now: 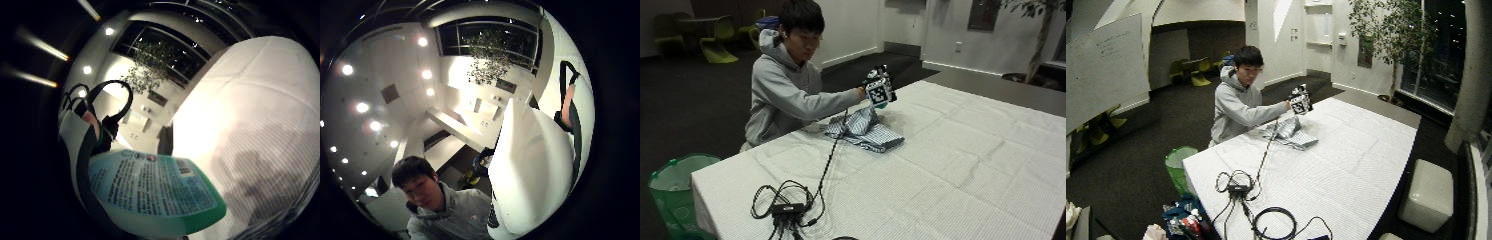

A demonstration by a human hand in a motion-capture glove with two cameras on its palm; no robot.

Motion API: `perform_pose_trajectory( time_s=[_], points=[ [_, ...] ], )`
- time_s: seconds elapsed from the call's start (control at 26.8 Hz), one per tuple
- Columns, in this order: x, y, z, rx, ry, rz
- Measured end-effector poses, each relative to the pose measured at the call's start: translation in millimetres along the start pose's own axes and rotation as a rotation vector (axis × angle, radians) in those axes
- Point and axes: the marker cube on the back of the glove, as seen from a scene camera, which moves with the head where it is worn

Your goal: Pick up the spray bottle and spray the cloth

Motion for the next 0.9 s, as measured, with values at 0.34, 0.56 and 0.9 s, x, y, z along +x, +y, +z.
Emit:
perform_pose_trajectory(
  time_s=[0.34,0.56,0.9],
  points=[
    [59.8,12.5,29.8,-0.094,0.169,0.053],
    [56.3,24.6,18.5,-0.211,0.141,0.115],
    [24.5,79.1,-20.8,-0.234,0.136,0.078]
  ],
)
